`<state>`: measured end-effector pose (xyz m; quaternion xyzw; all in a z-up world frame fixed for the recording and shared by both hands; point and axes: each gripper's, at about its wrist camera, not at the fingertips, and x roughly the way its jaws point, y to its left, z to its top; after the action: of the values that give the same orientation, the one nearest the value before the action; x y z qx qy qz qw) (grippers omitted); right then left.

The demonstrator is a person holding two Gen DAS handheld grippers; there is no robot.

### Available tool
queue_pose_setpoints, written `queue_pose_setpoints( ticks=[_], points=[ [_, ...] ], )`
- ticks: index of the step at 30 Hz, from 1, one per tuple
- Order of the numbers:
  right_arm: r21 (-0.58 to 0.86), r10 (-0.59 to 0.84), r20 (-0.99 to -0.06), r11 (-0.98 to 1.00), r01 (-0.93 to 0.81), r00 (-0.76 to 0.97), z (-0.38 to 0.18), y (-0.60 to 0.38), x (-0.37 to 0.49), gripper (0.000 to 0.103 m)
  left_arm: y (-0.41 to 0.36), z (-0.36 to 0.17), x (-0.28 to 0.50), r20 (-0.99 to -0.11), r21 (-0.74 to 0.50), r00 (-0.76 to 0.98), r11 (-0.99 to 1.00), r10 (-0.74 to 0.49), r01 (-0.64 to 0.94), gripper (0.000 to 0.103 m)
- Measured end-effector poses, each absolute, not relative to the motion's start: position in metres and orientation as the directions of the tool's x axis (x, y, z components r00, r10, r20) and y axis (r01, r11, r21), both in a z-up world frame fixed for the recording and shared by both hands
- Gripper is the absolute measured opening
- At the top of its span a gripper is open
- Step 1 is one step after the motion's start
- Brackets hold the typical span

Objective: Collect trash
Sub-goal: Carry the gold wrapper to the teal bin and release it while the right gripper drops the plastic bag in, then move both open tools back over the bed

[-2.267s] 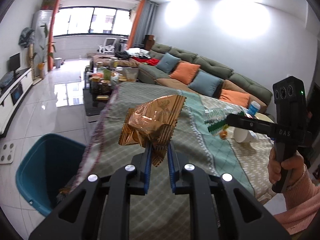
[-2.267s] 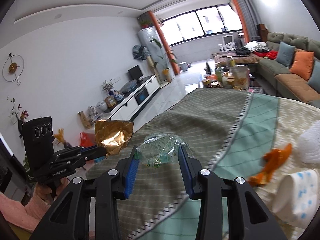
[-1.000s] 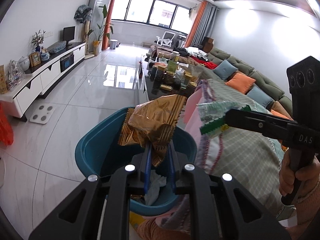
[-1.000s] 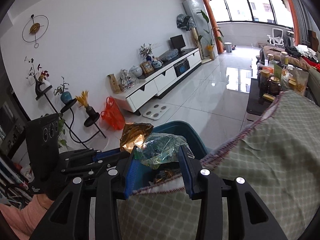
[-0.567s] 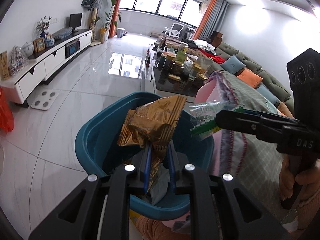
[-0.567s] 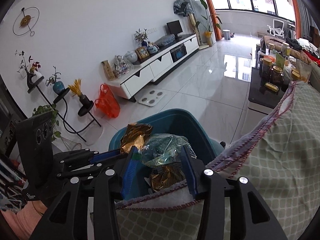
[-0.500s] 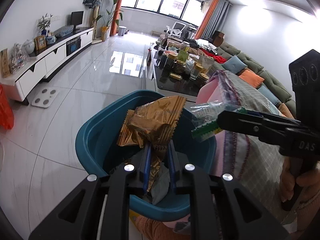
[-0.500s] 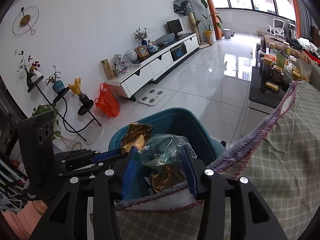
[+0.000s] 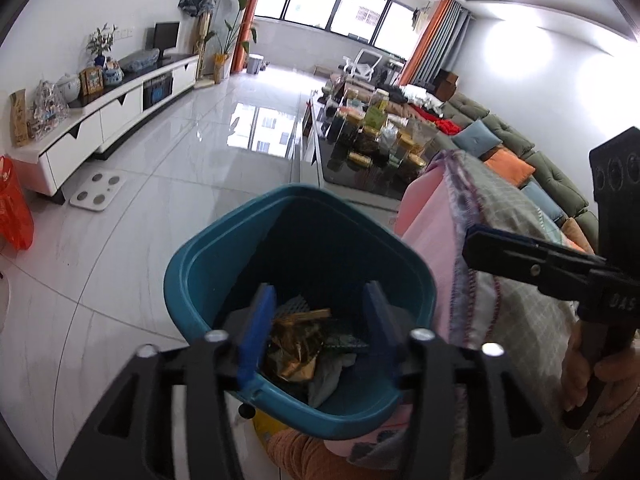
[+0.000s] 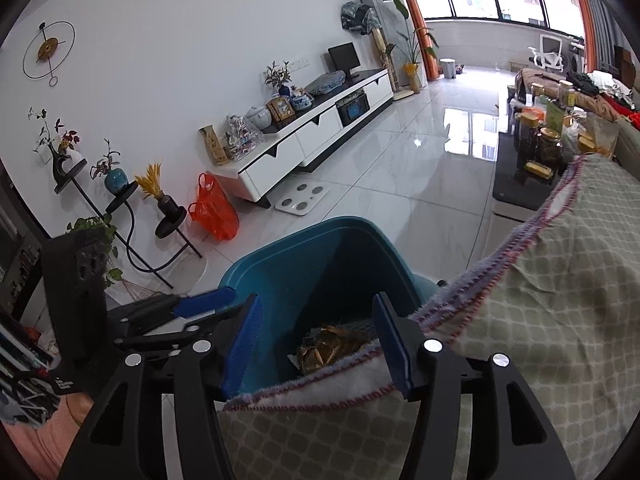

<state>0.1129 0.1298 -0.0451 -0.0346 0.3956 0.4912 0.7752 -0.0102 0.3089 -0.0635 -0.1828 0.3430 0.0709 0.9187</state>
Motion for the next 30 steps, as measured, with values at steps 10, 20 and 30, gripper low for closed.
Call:
queue_pose_setpoints(
  ticks=[10, 20, 30],
  points=[
    [0.279, 0.741, -0.596, 0.553, -0.785, 0.31, -0.023, 0.073, 0.096, 0.06, 0.263, -0.03, -0.026, -0.545, -0.316, 0.834, 0.942, -0.084, -0.112, 0.075],
    [0.273, 0.695, -0.537, 0.68, -0.681, 0.479, -0.003, -0.037, 0.081, 0.064, 0.157, -0.02, -0.01, -0.501, -0.282, 0.815, 0.945, -0.292, 0.165, 0.078],
    [0.281, 0.556, -0.538, 0.827, -0.488, 0.634, -0.009, -0.149, 0.068, 0.064, 0.072, -0.028, 0.017, -0.528, -0.244, 0.739, 0.908, -0.419, 0.341, 0.078]
  ],
)
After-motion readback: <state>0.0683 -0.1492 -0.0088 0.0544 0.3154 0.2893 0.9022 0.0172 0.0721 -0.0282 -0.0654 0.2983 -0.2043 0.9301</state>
